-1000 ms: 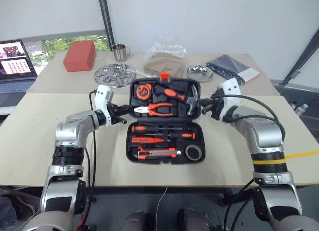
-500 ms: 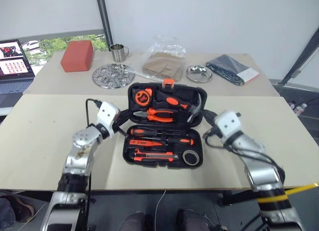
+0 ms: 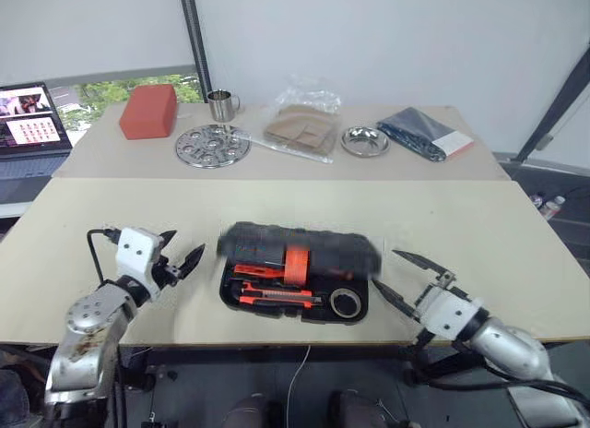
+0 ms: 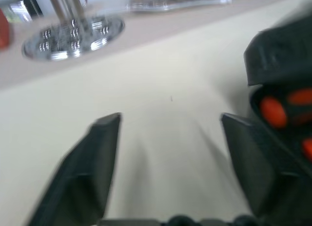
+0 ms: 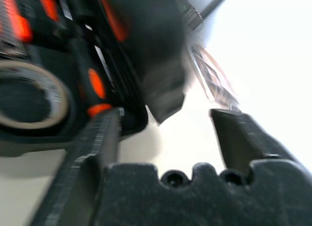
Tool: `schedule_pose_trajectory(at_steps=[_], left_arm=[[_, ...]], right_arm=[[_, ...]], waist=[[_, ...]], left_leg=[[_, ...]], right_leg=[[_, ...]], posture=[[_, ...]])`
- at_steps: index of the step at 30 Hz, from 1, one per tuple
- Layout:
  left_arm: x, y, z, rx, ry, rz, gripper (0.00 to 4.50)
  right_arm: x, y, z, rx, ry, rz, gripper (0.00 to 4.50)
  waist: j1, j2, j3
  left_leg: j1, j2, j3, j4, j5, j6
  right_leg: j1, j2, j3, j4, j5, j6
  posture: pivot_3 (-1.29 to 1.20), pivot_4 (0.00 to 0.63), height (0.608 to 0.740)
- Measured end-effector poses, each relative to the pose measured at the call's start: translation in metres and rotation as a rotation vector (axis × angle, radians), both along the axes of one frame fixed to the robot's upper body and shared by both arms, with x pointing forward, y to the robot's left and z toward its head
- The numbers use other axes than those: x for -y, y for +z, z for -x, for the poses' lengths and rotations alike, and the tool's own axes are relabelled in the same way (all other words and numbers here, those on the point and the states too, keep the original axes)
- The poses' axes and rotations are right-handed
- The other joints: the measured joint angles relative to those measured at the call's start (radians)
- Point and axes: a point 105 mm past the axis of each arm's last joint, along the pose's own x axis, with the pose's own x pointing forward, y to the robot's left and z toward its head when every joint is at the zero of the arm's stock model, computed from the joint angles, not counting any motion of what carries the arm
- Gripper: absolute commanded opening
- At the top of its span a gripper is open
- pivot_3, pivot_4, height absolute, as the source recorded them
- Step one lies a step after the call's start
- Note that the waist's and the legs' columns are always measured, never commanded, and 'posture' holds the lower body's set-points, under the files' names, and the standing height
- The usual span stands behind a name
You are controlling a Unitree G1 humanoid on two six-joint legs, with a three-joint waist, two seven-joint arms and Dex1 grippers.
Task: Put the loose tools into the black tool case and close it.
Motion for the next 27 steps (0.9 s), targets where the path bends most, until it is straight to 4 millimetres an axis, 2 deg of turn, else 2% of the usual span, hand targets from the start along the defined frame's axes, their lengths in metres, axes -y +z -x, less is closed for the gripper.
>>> schedule_pose_trajectory(at_steps=[2, 3, 5, 6, 7, 8, 9, 10, 13, 15, 17, 19, 21, 22, 24, 25, 27], left_arm=[[-0.019, -0.009, 0.003, -0.093, 0.016, -0.008, 4.48], [-0.032, -0.009, -0.002, -0.12, 0.023, -0.023, 4.48], [-0.041, 0.0, -0.015, -0.112, 0.021, -0.038, 4.5], [-0.039, 0.005, -0.023, -0.101, 0.003, -0.049, 4.5], [-0.032, 0.014, -0.039, -0.071, -0.04, -0.07, 4.24], [-0.024, 0.022, -0.05, -0.045, -0.081, -0.089, 3.99], [-0.015, 0.029, -0.065, -0.022, -0.121, -0.113, 3.81], [-0.008, 0.037, -0.075, 0.008, -0.154, -0.133, 3.43], [0.015, 0.039, -0.098, 0.023, -0.248, -0.169, 2.42], [0.039, 0.031, -0.11, 0.007, -0.336, -0.194, 1.67], [0.062, 0.019, -0.117, -0.018, -0.428, -0.23, 1.0], [0.082, 0.01, -0.12, -0.043, -0.519, -0.271, 0.28], [0.096, 0.003, -0.116, -0.068, -0.613, -0.311, 0.28], [0.1, 0.0, -0.109, -0.093, -0.704, -0.353, 0.28], [0.103, -0.002, -0.101, -0.109, -0.781, -0.379, 0.28], [0.101, -0.004, -0.089, -0.138, -0.872, -0.413, 0.28], [0.106, -0.01, -0.071, -0.186, -0.996, -0.424, 0.28]], right_arm=[[0.007, -0.018, 0.019, -0.192, 0.018, -0.014, 4.45], [0.013, -0.032, 0.036, -0.351, 0.047, 0.002, 4.45], [0.016, -0.041, 0.051, -0.502, 0.089, 0.007, 3.91], [0.015, -0.041, 0.054, -0.537, 0.111, 0.007, 3.65], [0.012, -0.038, 0.055, -0.57, 0.15, 0.007, 3.28], [0.008, -0.035, 0.055, -0.584, 0.183, 0.005, 3.12], [0.002, -0.031, 0.053, -0.595, 0.219, 0.003, 2.65], [-0.004, -0.027, 0.05, -0.595, 0.249, 0.0, 2.31], [-0.017, -0.024, 0.042, -0.603, 0.306, 0.002, 1.33], [-0.028, -0.023, 0.038, -0.606, 0.349, 0.005, 0.62], [-0.039, -0.022, 0.033, -0.607, 0.39, 0.014, 0.01], [-0.047, -0.021, 0.023, -0.599, 0.401, 0.022, 0.0], [-0.051, -0.021, 0.01, -0.579, 0.374, 0.016, 0.0], [-0.048, -0.02, -0.009, -0.545, 0.302, -0.002, 0.0], [-0.041, -0.02, -0.026, -0.521, 0.222, -0.008, 0.0], [-0.031, -0.02, -0.042, -0.504, 0.134, -0.022, 0.0], [-0.01, -0.013, -0.065, -0.454, -0.015, -0.068, 0.0]], waist=[[0.009, 0.001, 0.0], [0.014, 0.001, 0.0], [0.021, -0.001, 0.0], [0.023, -0.002, -0.001], [0.029, -0.002, -0.001], [0.032, -0.003, -0.001], [0.035, -0.004, -0.002], [0.035, -0.004, -0.002], [0.035, -0.006, -0.003], [0.034, -0.006, -0.003], [0.032, -0.007, -0.003], [0.028, -0.008, -0.002], [0.021, -0.01, -0.002], [0.013, -0.011, -0.001], [0.007, -0.011, -0.001], [0.002, -0.011, -0.001], [0.001, -0.009, -0.002]], left_leg=[[-0.001, -0.001, 0.0, 0.0, 0.0, 0.0], [0.0, -0.001, 0.0, 0.0, -0.001, 0.001], [0.0, 0.0, -0.001, 0.001, -0.001, 0.002], [0.0, 0.0, -0.001, 0.002, -0.001, 0.002], [0.0, -0.001, -0.001, 0.003, -0.002, 0.003], [0.0, -0.001, -0.001, 0.004, -0.002, 0.004], [0.0, -0.001, 0.0, 0.005, -0.002, 0.004], [-0.001, -0.001, 0.0, 0.005, -0.002, 0.004], [-0.004, -0.003, 0.001, 0.004, -0.003, 0.006], [-0.009, -0.004, 0.001, 0.007, -0.003, 0.007], [-0.015, -0.004, 0.0, 0.011, 0.002, 0.017], [-0.018, -0.003, 0.0, 0.011, 0.002, 0.017], [-0.018, -0.003, 0.0, 0.011, 0.002, 0.017], [-0.017, -0.003, 0.0, 0.011, 0.002, 0.016], [-0.017, -0.003, 0.0, 0.012, 0.002, 0.016], [-0.017, -0.002, 0.0, 0.012, -0.002, 0.008], [-0.017, -0.004, 0.0, 0.012, -0.002, 0.008]], right_leg=[[0.0, 0.0, 0.0, 0.0, 0.0, -0.001], [0.0, -0.001, 0.0, 0.0, 0.0, -0.001], [-0.001, 0.0, -0.001, -0.001, 0.001, -0.001], [-0.001, 0.0, -0.002, -0.002, 0.001, -0.001], [-0.001, 0.0, -0.003, -0.002, 0.002, -0.001], [-0.001, -0.001, -0.004, -0.002, 0.003, 0.0], [-0.001, -0.001, -0.005, -0.002, 0.004, 0.0], [-0.001, -0.002, -0.006, -0.003, 0.005, 0.0], [-0.001, -0.004, -0.008, -0.002, 0.008, -0.006], [-0.003, -0.003, -0.012, -0.002, 0.009, -0.006], [-0.005, 0.004, -0.016, -0.003, 0.009, -0.006], [-0.006, 0.007, -0.016, -0.003, 0.009, -0.005], [-0.005, 0.007, -0.016, -0.004, 0.008, -0.005], [-0.005, 0.006, -0.015, -0.005, 0.008, -0.004], [-0.006, 0.004, -0.015, -0.004, 0.007, -0.003], [-0.008, 0.0, -0.015, -0.003, 0.007, -0.004], [-0.008, -0.001, -0.014, -0.001, 0.007, -0.004]], posture=[[0.0, 0.15, 0.734], [0.0, 0.15, 0.734], [0.0, 0.15, 0.734], [0.0, 0.15, 0.734], [0.0, 0.15, 0.734], [0.0, 0.15, 0.734], [0.0, 0.15, 0.734], [0.0, 0.15, 0.734], [0.0, 0.15, 0.734], [0.0, 0.15, 0.734], [0.0, 0.15, 0.734], [0.0, 0.15, 0.734], [0.0, 0.15, 0.734], [0.0, 0.15, 0.734], [0.0, 0.15, 0.734], [0.0, 0.15, 0.734], [0.0, 0.15, 0.734]])
